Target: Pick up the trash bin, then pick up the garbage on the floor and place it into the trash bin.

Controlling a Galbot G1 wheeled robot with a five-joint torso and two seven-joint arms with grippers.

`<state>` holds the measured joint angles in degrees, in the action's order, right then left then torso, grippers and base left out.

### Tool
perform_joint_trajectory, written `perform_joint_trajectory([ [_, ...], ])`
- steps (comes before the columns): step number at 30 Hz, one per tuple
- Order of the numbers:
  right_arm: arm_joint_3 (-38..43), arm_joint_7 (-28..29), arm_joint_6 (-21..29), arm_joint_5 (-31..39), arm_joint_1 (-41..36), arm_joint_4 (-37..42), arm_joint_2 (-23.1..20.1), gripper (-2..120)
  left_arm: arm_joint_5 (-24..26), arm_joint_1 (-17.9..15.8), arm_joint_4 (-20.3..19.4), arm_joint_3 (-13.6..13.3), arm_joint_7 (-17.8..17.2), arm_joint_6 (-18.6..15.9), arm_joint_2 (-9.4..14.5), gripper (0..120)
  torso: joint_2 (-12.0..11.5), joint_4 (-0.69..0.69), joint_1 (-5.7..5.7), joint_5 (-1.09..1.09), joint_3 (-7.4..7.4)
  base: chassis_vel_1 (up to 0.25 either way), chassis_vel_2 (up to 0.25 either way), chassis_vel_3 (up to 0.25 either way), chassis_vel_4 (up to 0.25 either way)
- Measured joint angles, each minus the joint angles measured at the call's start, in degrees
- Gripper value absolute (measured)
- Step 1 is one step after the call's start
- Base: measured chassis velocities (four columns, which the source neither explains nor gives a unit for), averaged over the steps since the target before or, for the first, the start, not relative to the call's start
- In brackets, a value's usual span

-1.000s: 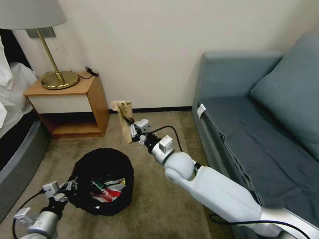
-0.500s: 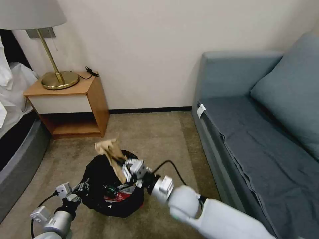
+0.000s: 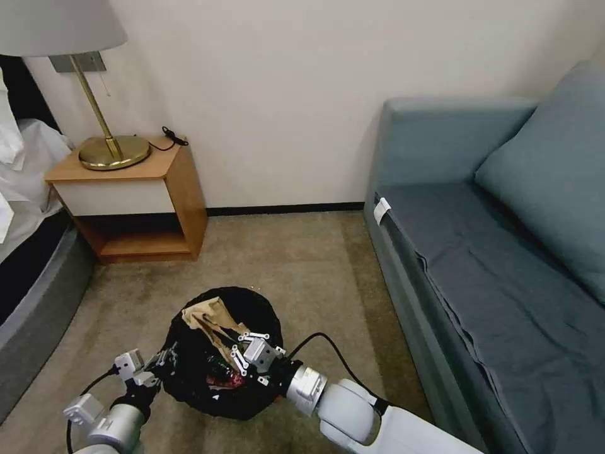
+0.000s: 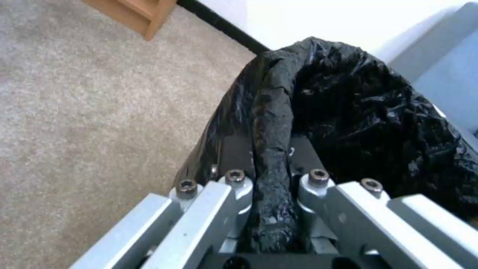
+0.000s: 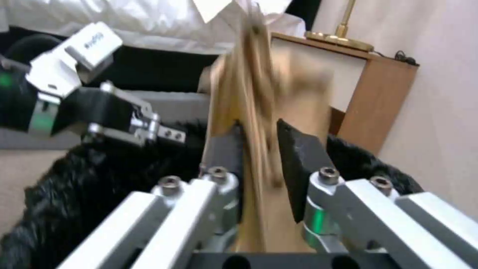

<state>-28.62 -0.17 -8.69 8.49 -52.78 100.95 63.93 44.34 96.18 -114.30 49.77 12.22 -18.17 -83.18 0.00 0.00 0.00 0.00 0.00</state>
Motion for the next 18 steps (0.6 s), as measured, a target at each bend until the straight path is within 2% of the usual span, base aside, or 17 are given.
perform_joint_trajectory([
  [4,1.22,-0.31,-0.06,-1.17,-1.11,-0.43,0.3,42,0.46,0.31,0.07,0.41,-0.1,0.0,0.39,6,0.0,0.0,0.0,0.0,0.0,0.0,0.0,0.0,0.0],
  [8,2.19,-0.32,-0.08,-1.33,-1.77,-0.09,0.09,51,0.94,0.32,0.37,0.91,-0.29,0.09,0.66,6,0.0,0.0,0.0,0.0,0.0,0.0,0.0,0.0,0.0],
  [9,3.11,-0.31,-0.1,-1.4,-2.25,0.48,-0.41,60,1.22,0.26,0.74,1.54,-0.51,0.28,0.8,6,0.0,0.01,0.0,0.0,0.0,0.0,0.0,0.0,0.0],
  [11,4.05,-0.3,-0.14,-1.42,-2.79,1.12,-0.98,63,1.57,0.21,1.02,2.17,-0.99,0.37,0.9,6,0.0,0.0,0.0,0.0,0.0,0.0,0.0,0.0,0.0],
  [14,7.78,0.28,-0.51,-1.41,-4.84,3.31,-2.96,79,2.59,-0.05,2.6,4.11,-1.69,1.21,1.19,6,0.0,0.0,0.0,0.0,0.0,0.0,0.0,0.0,0.0],
  [15,7.78,0.28,-0.51,-1.41,-4.84,3.31,-2.96,79,2.59,-0.05,2.6,4.11,-1.69,1.21,1.19,6,0.0,0.0,0.0,0.0,0.0,0.0,0.0,0.0,0.0],
  [18,11.52,0.8,-0.78,-1.26,-6.65,5.11,-4.71,90,2.81,-0.46,4.19,5.24,-2.13,1.89,1.61,6,0.0,0.0,0.0,0.0,0.0,0.0,0.0,0.0,0.0],
])
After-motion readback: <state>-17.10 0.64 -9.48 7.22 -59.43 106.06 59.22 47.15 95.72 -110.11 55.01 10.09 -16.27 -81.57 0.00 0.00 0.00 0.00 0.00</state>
